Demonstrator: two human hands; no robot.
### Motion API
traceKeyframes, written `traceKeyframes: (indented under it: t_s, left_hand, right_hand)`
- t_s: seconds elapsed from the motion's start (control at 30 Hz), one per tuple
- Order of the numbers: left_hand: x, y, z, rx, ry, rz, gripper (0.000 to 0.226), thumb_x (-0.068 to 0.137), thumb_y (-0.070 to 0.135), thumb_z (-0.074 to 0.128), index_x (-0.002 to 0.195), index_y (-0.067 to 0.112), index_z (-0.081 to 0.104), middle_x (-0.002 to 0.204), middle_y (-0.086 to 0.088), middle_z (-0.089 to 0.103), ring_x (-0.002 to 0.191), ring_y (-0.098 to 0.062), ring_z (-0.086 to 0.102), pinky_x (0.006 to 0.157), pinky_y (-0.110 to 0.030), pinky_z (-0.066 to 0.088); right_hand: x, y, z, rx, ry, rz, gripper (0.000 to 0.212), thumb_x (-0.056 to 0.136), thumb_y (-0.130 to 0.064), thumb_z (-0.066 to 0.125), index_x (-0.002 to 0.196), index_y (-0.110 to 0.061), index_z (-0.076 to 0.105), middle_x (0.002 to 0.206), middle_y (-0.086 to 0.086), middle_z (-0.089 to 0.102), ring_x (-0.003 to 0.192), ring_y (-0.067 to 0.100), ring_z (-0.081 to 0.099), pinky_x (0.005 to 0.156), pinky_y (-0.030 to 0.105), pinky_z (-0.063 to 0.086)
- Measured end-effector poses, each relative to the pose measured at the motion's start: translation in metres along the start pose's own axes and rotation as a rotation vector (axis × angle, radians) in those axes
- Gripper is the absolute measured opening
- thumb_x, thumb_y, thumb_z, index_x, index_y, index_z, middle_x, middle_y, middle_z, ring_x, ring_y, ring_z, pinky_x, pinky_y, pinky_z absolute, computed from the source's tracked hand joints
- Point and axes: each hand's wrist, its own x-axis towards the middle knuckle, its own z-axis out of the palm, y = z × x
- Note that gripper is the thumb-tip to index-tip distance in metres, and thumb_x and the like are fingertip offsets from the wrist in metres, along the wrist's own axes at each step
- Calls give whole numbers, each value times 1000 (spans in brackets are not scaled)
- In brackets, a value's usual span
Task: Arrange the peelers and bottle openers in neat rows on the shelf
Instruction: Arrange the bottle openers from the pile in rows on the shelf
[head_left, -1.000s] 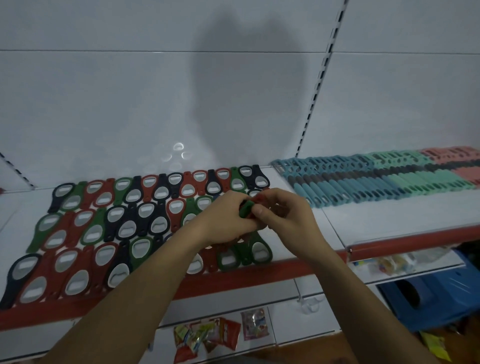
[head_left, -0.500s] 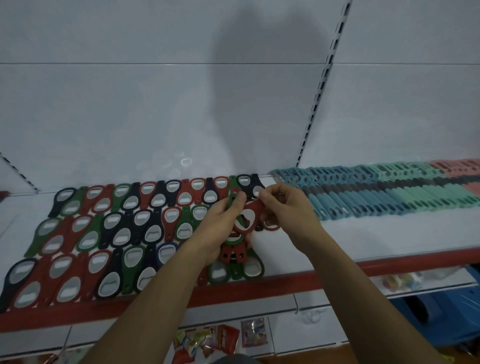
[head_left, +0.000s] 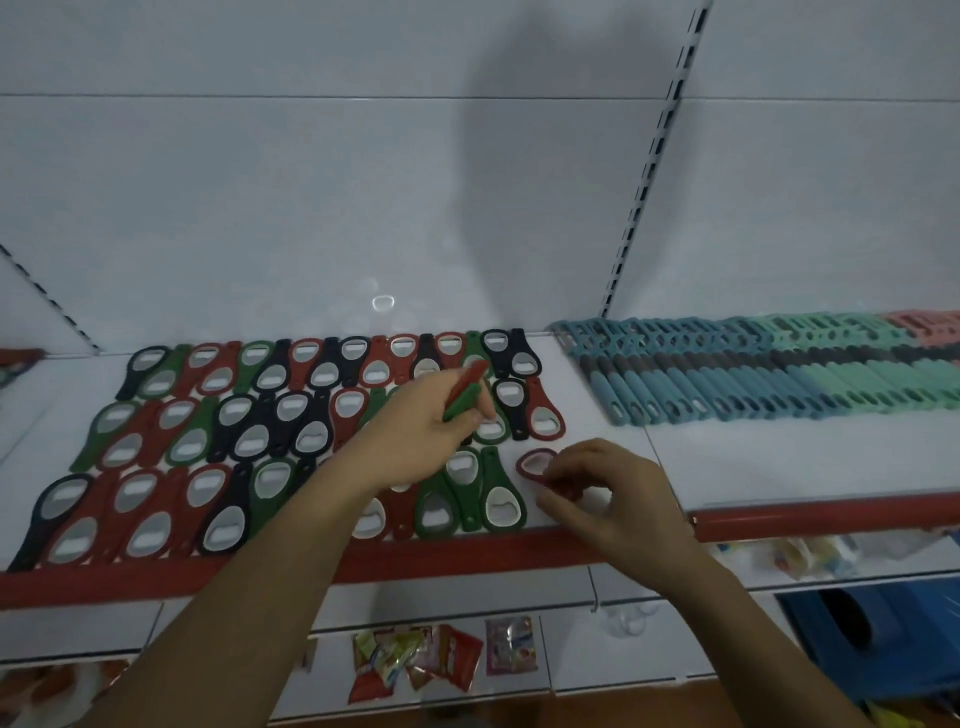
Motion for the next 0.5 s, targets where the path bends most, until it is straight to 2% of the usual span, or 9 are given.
traceKeyframes:
  t_s: [0.07, 0.13, 0.2, 0.3, 0.4, 0.5]
  left_hand:
    - [-2, 2, 7, 224, 9, 59, 15, 98, 21, 64, 91, 34, 64, 84, 17, 65, 74, -2, 64, 67, -30, 54]
    - [-5, 1, 14, 328, 23, 105, 5, 98, 28, 65, 93, 27, 64, 85, 15, 66, 73, -4, 64, 68, -36, 56]
    - [-8, -2, 20, 406, 2, 125, 13, 97, 34, 67, 92, 23, 61, 83, 10, 63, 72, -8, 61, 68, -39, 56]
    - [-10, -5, 26, 518, -67, 104, 22, 94, 41, 71, 87, 24, 58, 80, 11, 56, 71, -10, 57, 67, -35, 54]
    - [-11, -6, 30, 585, -124, 72, 35, 87, 51, 76, 80, 25, 53, 79, 10, 53, 71, -12, 56, 67, -36, 53]
    - [-8, -5, 32, 647, -164, 38, 46, 81, 57, 79, 75, 27, 44, 84, 7, 50, 76, -15, 54, 71, -40, 53]
  right_hand:
    - [-2, 2, 3, -98, -53, -7, 15, 87, -34, 75, 97, -23, 76, 96, -14, 67, 86, 5, 66, 77, 21, 54]
    - [-2, 6, 4, -142, -99, -31, 11, 91, -27, 69, 98, -22, 76, 98, -15, 68, 89, 3, 64, 78, 18, 52]
    - [0, 7, 2, -159, -122, -33, 14, 89, -17, 68, 98, -24, 75, 99, -15, 69, 88, 1, 62, 75, 12, 48]
    - [2, 9, 0, -155, -147, -5, 26, 85, -9, 68, 102, -28, 74, 102, -17, 63, 90, -4, 57, 74, 5, 42]
    - [5, 13, -3, -187, -212, 63, 33, 88, -10, 63, 110, -31, 74, 106, -16, 55, 87, -1, 55, 74, 9, 42]
    - [12, 16, -4, -262, -267, 102, 31, 91, -15, 63, 117, -31, 73, 107, -14, 55, 88, 1, 54, 82, 14, 43]
